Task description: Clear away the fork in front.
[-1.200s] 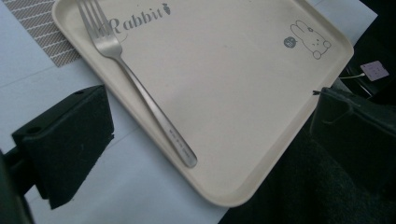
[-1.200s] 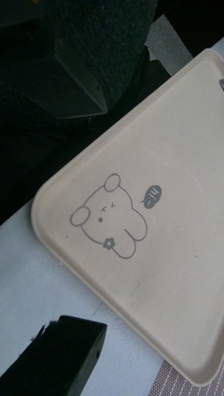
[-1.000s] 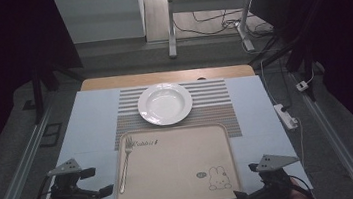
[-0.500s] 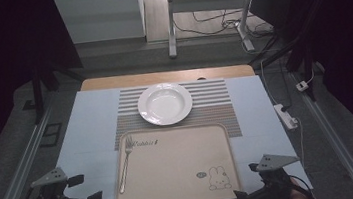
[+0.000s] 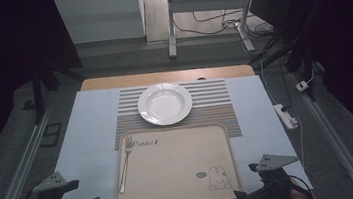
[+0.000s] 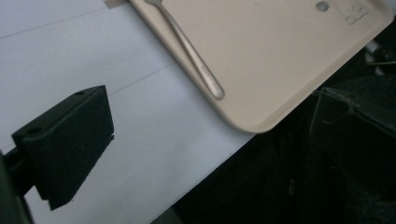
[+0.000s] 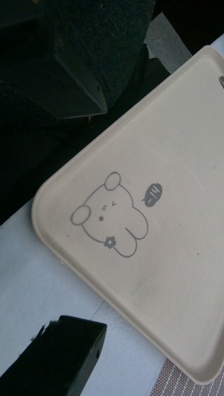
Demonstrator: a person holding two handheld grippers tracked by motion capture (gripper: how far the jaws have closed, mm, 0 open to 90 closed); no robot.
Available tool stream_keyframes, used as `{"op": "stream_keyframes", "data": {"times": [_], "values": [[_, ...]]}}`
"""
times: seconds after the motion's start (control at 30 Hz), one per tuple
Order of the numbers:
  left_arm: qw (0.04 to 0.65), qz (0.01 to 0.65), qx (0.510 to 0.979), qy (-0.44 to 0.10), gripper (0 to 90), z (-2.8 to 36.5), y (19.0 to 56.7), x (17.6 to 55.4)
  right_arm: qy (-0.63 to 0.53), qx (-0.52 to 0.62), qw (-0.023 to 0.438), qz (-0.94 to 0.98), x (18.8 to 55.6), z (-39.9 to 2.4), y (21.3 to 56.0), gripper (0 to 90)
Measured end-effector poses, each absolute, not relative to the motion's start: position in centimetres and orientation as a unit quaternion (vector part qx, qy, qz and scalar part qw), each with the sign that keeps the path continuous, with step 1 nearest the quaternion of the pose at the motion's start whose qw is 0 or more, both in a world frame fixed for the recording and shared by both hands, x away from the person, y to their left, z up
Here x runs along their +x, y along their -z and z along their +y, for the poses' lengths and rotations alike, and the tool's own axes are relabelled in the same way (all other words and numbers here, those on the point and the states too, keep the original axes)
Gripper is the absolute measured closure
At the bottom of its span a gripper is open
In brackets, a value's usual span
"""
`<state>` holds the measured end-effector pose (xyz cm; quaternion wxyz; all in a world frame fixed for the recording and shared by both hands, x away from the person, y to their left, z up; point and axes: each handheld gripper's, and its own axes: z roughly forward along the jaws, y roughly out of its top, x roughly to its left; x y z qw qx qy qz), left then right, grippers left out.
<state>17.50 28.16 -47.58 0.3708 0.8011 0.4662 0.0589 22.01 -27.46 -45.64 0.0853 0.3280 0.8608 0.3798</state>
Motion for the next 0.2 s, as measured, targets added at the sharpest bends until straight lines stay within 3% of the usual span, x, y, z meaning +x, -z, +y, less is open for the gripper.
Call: {"op": "stream_keyframes", "data": {"times": [0.2], "values": [[0.351, 0.474, 0.805, -0.062, 0.0, 27.81, 47.63, 17.73, -0.378, 0.327, 0.085, 0.862, 22.04, -27.42, 45.69, 0.0]]}}
